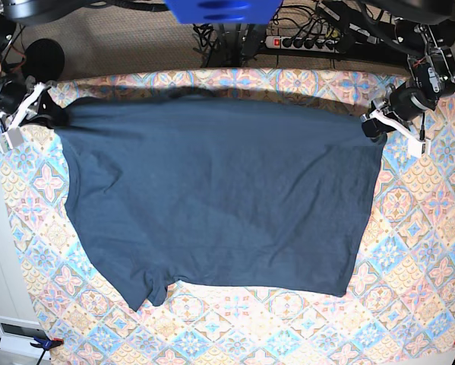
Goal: Layout the t-shirt on the table in an organized manner, then fold the t-shirt properly
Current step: 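Swing the lifted shirt and lay it flat across the table, then drag the held shirt edge with the left gripper toward the right gripper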
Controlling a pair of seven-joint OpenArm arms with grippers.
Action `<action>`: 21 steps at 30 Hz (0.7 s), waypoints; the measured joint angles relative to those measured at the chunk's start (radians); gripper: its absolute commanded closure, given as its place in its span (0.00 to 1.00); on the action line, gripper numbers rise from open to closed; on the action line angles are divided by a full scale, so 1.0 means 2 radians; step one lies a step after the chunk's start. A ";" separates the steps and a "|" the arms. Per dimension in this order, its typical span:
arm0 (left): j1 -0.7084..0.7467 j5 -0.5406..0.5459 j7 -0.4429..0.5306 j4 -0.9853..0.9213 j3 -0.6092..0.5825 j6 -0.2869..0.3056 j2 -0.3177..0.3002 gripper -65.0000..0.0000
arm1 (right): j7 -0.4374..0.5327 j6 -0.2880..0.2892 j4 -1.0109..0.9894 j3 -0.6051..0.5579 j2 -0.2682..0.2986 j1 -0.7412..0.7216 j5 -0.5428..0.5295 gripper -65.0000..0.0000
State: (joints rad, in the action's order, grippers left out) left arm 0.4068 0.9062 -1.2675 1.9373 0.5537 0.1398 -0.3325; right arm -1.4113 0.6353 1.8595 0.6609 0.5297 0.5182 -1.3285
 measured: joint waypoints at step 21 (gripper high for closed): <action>-0.138 0.049 -0.008 0.006 -0.002 0.003 0.004 1.00 | 0.013 -0.015 -0.108 -0.002 -0.048 -0.082 0.118 0.96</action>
State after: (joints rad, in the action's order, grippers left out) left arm 0.1307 1.0039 -1.2839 1.9484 0.5491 0.1467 -0.3241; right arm -1.3853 0.6056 1.6432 0.6567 0.4335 0.3546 -1.0920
